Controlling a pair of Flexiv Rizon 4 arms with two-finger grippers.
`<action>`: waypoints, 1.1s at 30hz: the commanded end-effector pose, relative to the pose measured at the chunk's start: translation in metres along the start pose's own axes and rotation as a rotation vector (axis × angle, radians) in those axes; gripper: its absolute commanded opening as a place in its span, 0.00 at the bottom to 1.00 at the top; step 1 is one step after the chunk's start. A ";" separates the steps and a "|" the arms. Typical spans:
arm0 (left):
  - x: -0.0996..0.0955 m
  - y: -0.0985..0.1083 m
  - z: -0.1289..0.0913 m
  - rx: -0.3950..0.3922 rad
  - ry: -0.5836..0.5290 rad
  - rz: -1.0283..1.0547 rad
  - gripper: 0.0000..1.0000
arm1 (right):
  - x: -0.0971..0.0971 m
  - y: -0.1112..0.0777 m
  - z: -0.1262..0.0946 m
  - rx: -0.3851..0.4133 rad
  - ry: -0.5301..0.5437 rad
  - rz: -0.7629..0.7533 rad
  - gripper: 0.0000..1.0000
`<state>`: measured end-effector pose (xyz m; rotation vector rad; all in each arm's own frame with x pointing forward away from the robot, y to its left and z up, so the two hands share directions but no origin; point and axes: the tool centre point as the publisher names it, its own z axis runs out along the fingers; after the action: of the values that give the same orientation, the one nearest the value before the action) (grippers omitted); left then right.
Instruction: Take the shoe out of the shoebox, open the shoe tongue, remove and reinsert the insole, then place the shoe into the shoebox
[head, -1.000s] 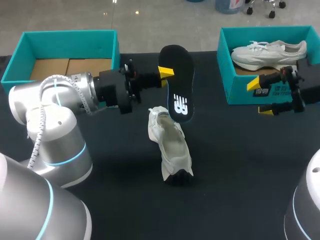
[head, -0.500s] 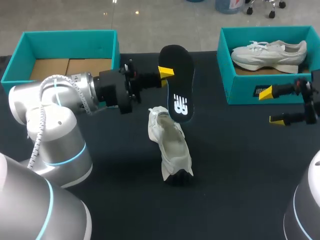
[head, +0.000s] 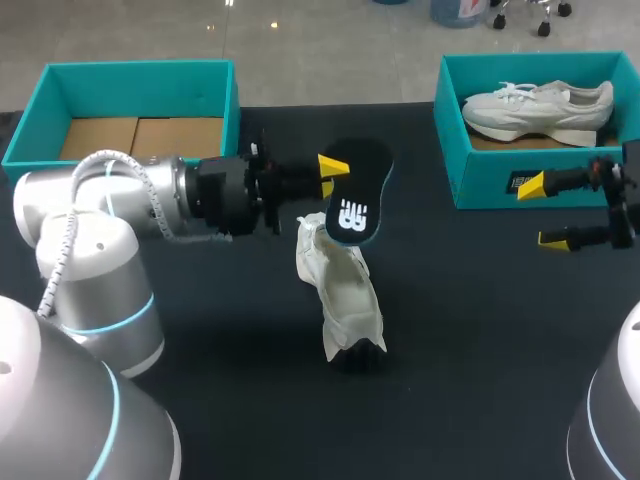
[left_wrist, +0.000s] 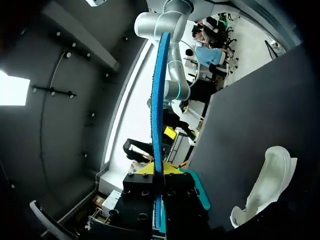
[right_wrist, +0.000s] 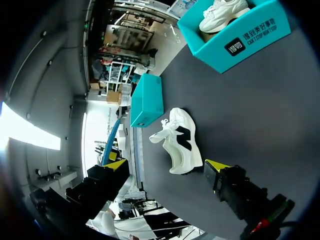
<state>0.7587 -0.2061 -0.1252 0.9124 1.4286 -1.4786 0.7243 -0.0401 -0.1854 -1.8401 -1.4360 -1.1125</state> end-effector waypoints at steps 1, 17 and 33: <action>0.008 -0.008 -0.022 0.092 0.163 -0.308 0.00 | 0.000 -0.001 0.000 -0.001 -0.002 0.001 1.00; 0.012 -0.011 -0.023 0.121 0.162 -0.362 0.00 | 0.000 -0.001 0.000 -0.001 -0.002 0.001 1.00; 0.022 -0.019 -0.028 0.128 0.172 -0.368 0.00 | 0.000 -0.001 0.000 -0.001 -0.002 0.001 1.00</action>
<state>0.7370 -0.1852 -0.1371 0.9071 1.7129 -1.8160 0.7244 -0.0400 -0.1857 -1.8389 -1.4353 -1.1138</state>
